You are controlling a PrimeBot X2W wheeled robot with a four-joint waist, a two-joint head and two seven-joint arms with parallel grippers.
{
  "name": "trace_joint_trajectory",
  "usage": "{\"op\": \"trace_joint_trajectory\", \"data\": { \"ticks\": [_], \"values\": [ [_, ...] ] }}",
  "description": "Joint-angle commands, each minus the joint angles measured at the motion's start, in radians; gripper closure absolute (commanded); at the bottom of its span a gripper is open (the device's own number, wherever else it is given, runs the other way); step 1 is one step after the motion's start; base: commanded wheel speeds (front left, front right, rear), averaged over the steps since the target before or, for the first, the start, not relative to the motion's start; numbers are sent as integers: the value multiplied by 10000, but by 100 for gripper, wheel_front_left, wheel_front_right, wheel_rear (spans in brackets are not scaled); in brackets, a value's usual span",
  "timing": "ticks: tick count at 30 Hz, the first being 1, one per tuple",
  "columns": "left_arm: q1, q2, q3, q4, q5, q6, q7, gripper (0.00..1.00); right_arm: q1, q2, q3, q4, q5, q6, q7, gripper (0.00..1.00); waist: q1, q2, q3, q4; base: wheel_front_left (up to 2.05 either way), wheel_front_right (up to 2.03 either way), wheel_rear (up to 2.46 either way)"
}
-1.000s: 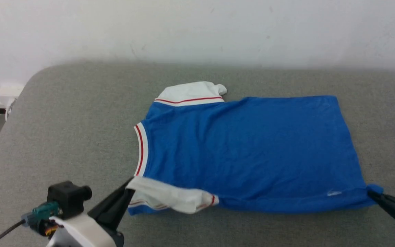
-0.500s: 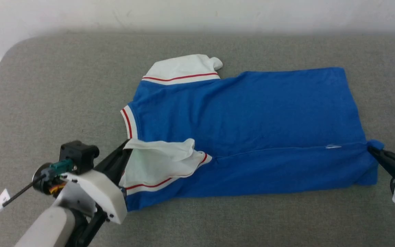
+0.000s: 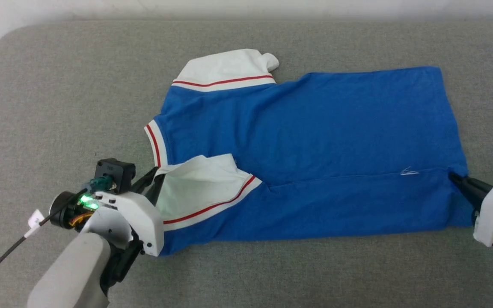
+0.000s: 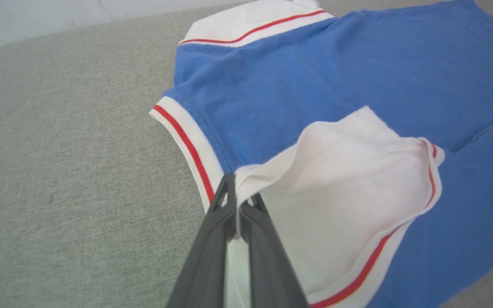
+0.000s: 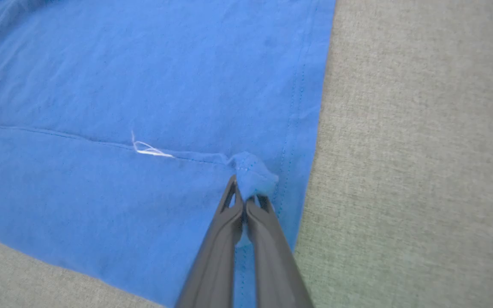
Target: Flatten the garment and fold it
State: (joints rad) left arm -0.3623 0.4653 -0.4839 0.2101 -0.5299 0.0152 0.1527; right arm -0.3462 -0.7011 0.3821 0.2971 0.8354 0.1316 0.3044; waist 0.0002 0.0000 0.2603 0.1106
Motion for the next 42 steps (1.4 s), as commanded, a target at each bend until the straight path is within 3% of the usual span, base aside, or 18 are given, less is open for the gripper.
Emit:
{"op": "trace_joint_trajectory", "data": {
  "ticks": [1,8,14,20,25,30,42],
  "values": [
    [-222,-169,-34,209,86,109,-140,0,-162,182,-1,129,-51,-9,-98,0,-2,0,-70,14,0,0,0],
    [-7,-628,104,605,-363,126,-609,0,-57,332,-29,284,-491,-9,-264,0,-2,0,-664,104,0,0,0],
    [670,-940,387,132,-827,513,-866,0,411,1016,-756,355,-1178,-9,-86,0,-2,0,-1218,122,0,0,0],
    [1751,-945,511,-786,-993,1416,-478,0,1409,2369,-2699,367,-3067,-9,1062,0,-2,0,-1636,120,0,0,0],
    [2561,-809,378,-1530,-899,2222,219,0,2219,3675,-4360,-552,-4481,-9,2265,0,-2,0,-1645,107,0,0,0],
    [2896,-574,116,-1881,-675,2913,1249,0,2707,4561,-5191,-1785,-5174,-9,3140,0,-2,0,-1395,68,0,0,0],
    [2544,-298,-64,-1509,-247,3558,2122,0,2729,5077,-5838,-3214,-5663,-9,3848,0,-2,0,-523,-176,0,0,0]
  ]
}}
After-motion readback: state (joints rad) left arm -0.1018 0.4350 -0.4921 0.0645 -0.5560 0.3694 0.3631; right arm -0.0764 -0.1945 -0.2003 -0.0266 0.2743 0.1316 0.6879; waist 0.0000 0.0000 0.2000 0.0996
